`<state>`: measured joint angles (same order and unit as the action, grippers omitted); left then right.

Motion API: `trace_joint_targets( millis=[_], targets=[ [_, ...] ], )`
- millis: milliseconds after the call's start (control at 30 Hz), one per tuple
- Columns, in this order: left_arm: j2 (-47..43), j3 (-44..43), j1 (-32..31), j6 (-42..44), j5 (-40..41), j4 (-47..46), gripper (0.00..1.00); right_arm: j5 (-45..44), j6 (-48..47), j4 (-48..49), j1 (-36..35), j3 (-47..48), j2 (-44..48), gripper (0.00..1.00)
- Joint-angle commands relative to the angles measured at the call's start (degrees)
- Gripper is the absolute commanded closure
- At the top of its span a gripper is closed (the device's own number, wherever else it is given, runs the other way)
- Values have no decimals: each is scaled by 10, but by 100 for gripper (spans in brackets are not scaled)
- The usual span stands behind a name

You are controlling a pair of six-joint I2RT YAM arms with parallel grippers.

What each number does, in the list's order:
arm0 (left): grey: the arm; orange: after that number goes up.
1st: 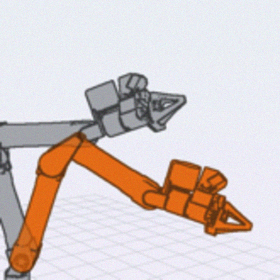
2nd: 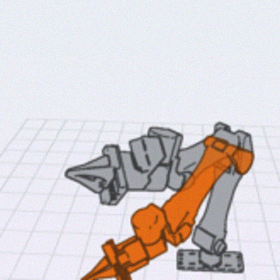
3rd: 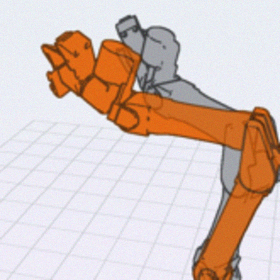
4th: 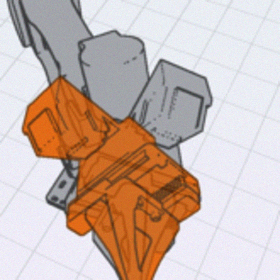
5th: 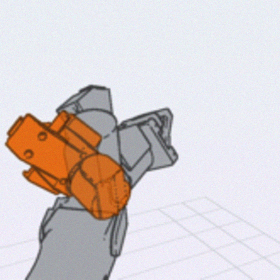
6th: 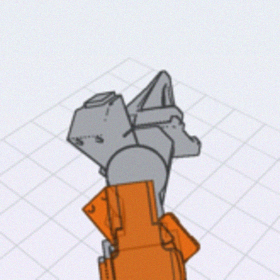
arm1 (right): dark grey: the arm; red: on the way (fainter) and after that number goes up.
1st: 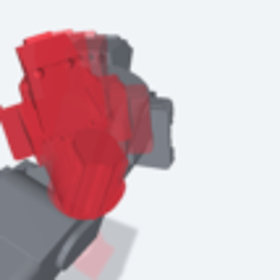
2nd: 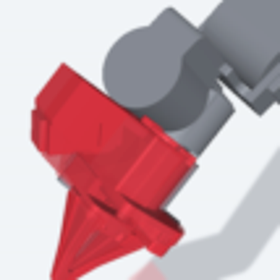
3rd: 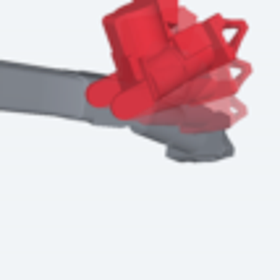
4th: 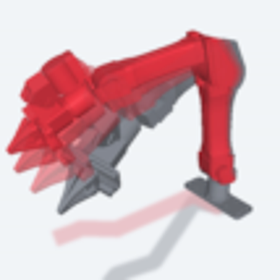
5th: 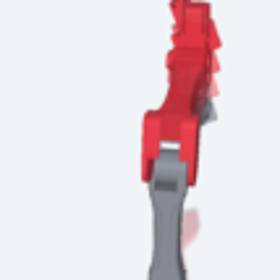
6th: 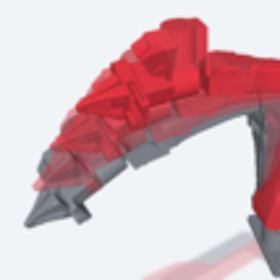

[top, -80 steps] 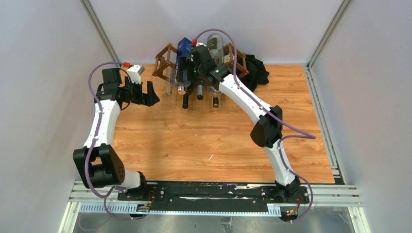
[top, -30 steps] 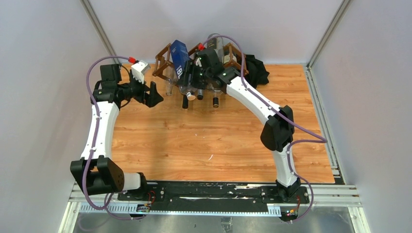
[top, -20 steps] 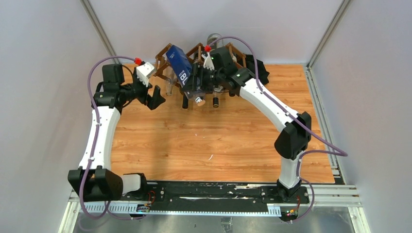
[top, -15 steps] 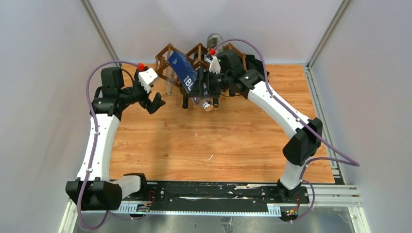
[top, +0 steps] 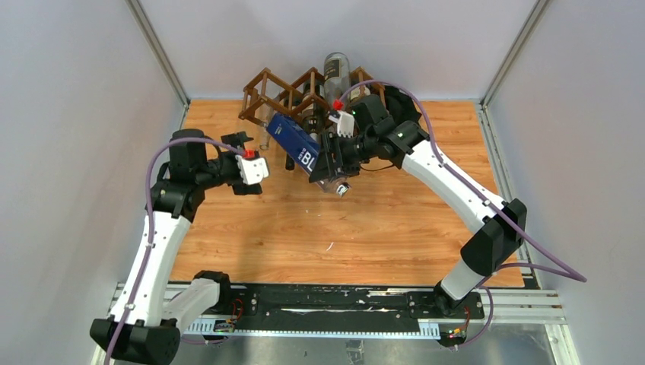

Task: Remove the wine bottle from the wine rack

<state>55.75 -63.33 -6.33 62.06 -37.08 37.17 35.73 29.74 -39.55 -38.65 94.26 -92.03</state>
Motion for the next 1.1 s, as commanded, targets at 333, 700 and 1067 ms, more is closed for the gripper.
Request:
trace_joint_targets(
  millis=[333,700,1067],
  targets=[
    [-110,114,-122,221,59,-15,0,58,-103,-4,-88,48,3,100],
    [-124,151,-130,232,56,-14,2,51,-156,-65,-149,104,-37,100],
    [-140,185,-141,265,54,-14,67,52,-175,-74,-152,107,-34,100]
  ],
)
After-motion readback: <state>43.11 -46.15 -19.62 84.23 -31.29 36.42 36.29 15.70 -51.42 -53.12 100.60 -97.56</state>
